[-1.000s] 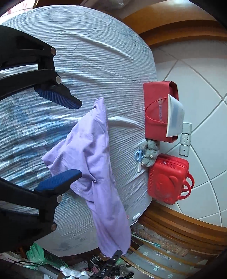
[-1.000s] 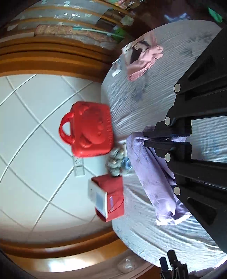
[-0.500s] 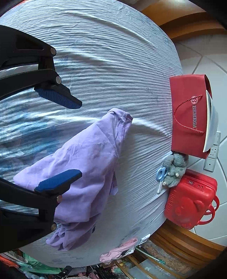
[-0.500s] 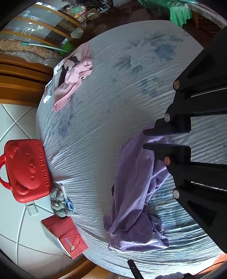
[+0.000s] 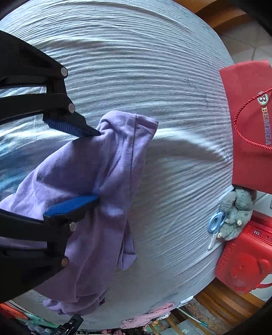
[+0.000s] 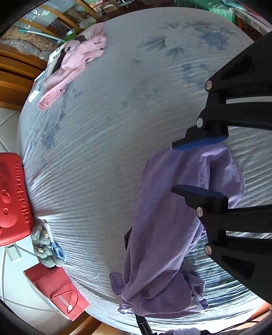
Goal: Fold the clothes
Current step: 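Lift the lavender T-shirt with both grippers and shake it out in the air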
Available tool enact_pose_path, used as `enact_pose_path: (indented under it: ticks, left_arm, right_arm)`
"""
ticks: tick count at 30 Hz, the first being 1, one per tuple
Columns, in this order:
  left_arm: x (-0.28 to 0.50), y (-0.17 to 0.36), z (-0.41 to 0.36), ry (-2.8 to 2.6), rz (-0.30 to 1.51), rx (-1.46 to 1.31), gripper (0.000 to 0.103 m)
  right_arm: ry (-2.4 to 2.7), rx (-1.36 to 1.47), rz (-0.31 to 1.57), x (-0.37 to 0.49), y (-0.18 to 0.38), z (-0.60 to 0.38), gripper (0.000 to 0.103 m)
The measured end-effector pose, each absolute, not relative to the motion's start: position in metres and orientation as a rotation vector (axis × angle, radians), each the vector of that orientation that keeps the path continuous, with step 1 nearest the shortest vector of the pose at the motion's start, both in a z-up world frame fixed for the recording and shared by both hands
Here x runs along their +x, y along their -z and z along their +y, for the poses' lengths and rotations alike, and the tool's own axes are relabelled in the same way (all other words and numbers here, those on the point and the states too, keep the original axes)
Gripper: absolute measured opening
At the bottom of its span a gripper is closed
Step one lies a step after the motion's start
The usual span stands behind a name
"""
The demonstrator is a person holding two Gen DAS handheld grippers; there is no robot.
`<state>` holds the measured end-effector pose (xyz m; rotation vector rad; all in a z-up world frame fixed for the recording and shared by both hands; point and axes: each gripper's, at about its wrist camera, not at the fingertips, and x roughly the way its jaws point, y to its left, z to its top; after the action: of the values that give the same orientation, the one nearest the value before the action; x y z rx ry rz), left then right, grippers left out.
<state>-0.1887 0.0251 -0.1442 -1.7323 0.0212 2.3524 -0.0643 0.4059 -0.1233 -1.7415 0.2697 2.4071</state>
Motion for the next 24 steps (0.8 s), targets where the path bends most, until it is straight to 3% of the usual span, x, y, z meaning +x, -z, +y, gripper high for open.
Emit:
enact_pose_path:
  ticks: [1,2,5,10,19,24]
  left_arm:
    - [-0.188,0.145,0.026,-2.352,0.034,-1.734,0.040]
    - [-0.188,0.145,0.027,-2.351,0.047,-1.735,0.025]
    - [-0.185,0.132,0.021,-2.354,0.010,-1.717,0.012]
    - [-0.171,0.074,0.002,-2.441,-0.044,-1.568,0.010]
    - [-0.138,-0.133,-0.055,-2.813,-0.049,-0.976,0.010]
    - [-0.098,-0.171,-0.078,-2.890,-0.012,-0.872,0.010]
  right_arm:
    - [-2.392,-1.757,0.275,-0.068,0.131,0.406,0.036]
    - [-2.388,-1.776,0.264,-0.072,0.137,0.404,0.034]
    - [-2.412,-1.774,0.092,-0.078,0.137,0.389,0.003]
    - [-2.599,-1.460,-0.015,-0.084,0.064,0.379,0.003]
    - [-2.981,-0.592,-0.031,-0.094,-0.140,0.343,0.003]
    - [-3.069,-0.410,-0.078,-0.064,-0.176,0.314,0.003]
